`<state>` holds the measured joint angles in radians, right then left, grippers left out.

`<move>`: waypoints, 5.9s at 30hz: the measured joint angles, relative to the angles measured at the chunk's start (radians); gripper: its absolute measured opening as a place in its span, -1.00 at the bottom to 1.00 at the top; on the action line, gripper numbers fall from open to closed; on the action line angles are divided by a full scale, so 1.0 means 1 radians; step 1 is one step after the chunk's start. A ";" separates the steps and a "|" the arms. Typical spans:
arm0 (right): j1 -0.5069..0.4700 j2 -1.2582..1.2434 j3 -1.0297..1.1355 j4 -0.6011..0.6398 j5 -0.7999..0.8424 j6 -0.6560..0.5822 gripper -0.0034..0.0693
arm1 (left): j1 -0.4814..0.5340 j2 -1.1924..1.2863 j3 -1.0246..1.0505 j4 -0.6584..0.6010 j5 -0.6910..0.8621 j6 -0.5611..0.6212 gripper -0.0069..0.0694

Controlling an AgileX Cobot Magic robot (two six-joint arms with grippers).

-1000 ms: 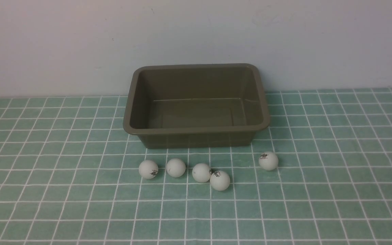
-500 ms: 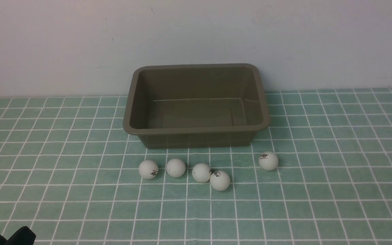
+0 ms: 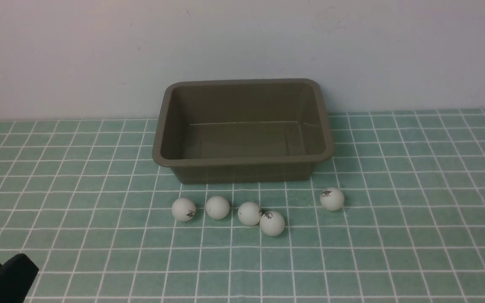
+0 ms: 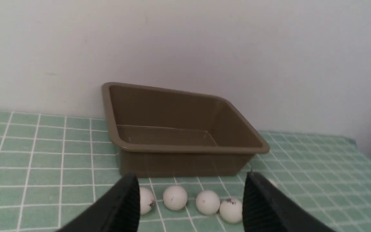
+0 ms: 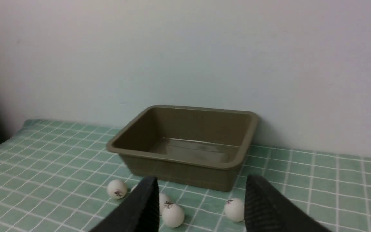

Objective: Put the table tennis balls in the box on the green coffee tablecloth.
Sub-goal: 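Reach for and grasp a ping pong ball on the table, then release the ping pong ball into the bin and lift the gripper away, then reach for and grasp a ping pong ball on the table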

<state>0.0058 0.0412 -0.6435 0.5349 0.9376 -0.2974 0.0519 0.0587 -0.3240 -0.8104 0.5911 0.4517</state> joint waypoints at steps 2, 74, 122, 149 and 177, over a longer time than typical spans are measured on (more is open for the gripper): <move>0.000 0.021 0.000 0.058 0.002 -0.060 0.02 | 0.000 0.027 -0.029 0.007 0.042 0.053 0.22; 0.267 1.874 -0.656 -0.008 -0.199 -0.406 0.47 | 0.000 0.183 -0.111 0.489 0.216 -0.186 0.38; 0.243 1.743 -0.781 0.068 -0.126 -0.510 0.09 | 0.000 0.183 -0.111 0.489 0.216 -0.186 0.38; 0.249 2.009 -1.057 0.137 -0.037 -0.555 0.67 | 0.000 0.183 -0.111 0.489 0.230 -0.186 0.38; 0.258 1.482 -1.062 0.045 0.319 -0.281 0.46 | 0.000 0.183 -0.111 0.489 0.241 -0.186 0.38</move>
<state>0.2634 1.5230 -1.7060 0.5800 1.2562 -0.5783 0.0519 0.2416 -0.4350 -0.3219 0.8323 0.2652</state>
